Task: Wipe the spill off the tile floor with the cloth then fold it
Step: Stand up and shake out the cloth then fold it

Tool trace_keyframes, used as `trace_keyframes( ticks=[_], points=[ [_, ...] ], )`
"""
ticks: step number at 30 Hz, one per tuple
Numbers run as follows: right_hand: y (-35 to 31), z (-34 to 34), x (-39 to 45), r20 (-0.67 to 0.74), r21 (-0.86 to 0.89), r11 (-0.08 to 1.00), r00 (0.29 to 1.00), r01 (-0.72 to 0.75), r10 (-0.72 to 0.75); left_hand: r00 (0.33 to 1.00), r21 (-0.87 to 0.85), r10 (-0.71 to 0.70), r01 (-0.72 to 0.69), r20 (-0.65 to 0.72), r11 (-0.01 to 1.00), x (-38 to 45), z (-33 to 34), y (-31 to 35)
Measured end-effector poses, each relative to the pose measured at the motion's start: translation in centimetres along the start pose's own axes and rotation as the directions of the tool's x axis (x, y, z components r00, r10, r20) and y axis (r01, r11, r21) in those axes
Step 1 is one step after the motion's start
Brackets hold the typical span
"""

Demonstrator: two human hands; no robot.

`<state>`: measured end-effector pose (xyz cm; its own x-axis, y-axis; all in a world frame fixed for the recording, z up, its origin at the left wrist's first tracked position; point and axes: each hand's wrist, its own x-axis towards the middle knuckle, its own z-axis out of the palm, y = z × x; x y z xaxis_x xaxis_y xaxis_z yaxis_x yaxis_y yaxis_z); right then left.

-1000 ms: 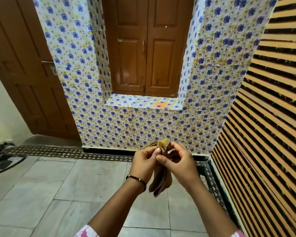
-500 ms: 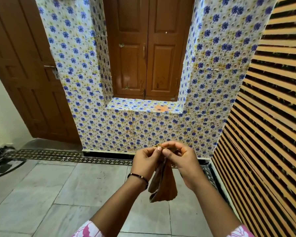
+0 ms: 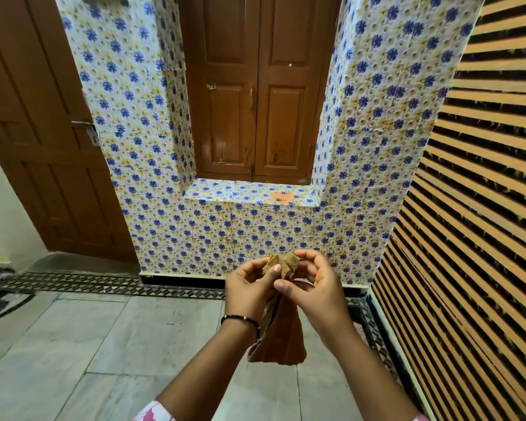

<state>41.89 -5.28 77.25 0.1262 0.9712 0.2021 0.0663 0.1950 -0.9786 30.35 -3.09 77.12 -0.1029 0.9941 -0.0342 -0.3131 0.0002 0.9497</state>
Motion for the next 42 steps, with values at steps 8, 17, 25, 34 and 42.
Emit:
trace_keyframes(
  ticks=[8, 17, 25, 34, 42],
  points=[
    [-0.5, -3.2, 1.1, -0.289, 0.088, 0.993, 0.951, -0.084, 0.106, 0.984, 0.285, 0.128, -0.158, 0.123, 0.945, 1.4, -2.9, 2.0],
    [-2.3, -9.0, 2.3, -0.487, 0.081, 0.997, 0.873, 0.014, 0.027, 0.897, 0.638, 0.424, -0.401, 0.127, 0.658, 4.9, -7.3, 5.3],
    [-4.5, -10.1, 1.3, -0.495, 0.185, 0.979, 0.869, 0.089, 0.015, 0.854, 0.413, 0.498, -0.511, 0.147, 0.754, 3.6, -8.0, 7.9],
    [-3.4, -9.8, 2.5, -0.491, -0.096, 0.995, 0.868, 0.027, -0.071, 0.811, 0.707, 0.474, -0.555, 0.343, 0.438, 4.5, -7.1, 7.0],
    [-5.5, -10.0, 1.9, -0.478, -0.01, 0.998, 0.876, 0.064, -0.061, 0.903, 0.379, 0.357, -0.426, 0.239, 0.822, 3.4, -6.2, 8.3]
  ],
)
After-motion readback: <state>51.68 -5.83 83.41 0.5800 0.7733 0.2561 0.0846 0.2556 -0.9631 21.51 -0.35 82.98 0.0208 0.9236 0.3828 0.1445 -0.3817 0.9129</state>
